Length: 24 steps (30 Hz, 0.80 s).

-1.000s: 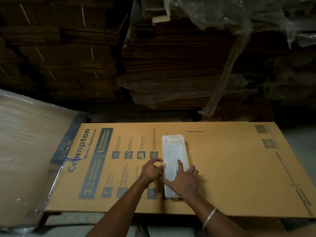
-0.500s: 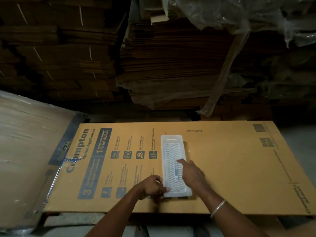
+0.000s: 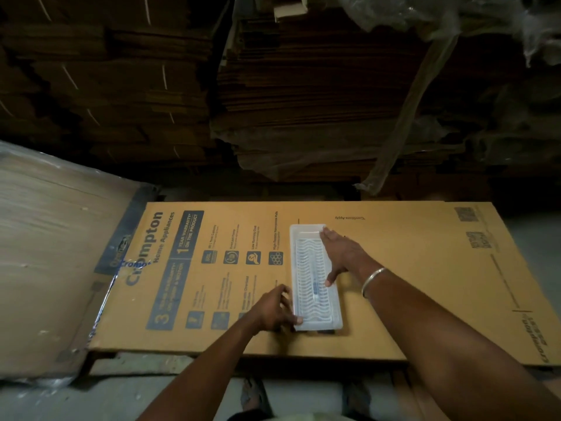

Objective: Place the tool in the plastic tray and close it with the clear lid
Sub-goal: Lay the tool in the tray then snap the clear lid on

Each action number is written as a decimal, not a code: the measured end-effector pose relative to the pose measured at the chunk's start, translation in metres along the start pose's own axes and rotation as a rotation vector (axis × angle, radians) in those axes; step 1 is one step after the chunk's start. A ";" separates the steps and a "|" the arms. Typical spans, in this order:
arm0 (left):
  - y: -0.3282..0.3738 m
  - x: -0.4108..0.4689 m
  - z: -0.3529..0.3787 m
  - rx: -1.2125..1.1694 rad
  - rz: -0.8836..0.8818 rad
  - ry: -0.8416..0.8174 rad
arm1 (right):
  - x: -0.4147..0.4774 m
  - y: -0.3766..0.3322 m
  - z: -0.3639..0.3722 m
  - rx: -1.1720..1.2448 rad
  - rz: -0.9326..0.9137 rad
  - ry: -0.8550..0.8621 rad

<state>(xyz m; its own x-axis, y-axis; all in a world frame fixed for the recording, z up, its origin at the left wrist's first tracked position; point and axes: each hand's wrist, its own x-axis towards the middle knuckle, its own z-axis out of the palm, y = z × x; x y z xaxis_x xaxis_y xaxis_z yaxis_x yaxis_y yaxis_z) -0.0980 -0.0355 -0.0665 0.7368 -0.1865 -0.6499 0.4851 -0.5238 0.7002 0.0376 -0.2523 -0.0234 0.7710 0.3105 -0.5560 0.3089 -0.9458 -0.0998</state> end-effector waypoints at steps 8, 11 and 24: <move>0.029 0.011 -0.003 0.745 0.209 0.084 | 0.011 0.004 -0.002 -0.009 -0.012 -0.018; 0.035 0.013 -0.003 0.821 0.191 0.085 | 0.013 0.003 -0.002 0.003 -0.001 -0.018; 0.061 0.020 -0.007 0.947 0.234 0.262 | 0.010 0.010 0.008 0.117 -0.028 0.020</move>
<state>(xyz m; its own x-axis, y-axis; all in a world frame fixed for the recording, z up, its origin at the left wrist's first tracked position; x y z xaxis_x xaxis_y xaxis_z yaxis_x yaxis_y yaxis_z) -0.0503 -0.0649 -0.0348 0.9010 -0.2402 -0.3613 -0.1747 -0.9631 0.2048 0.0443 -0.2595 -0.0367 0.7744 0.3380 -0.5348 0.2646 -0.9409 -0.2116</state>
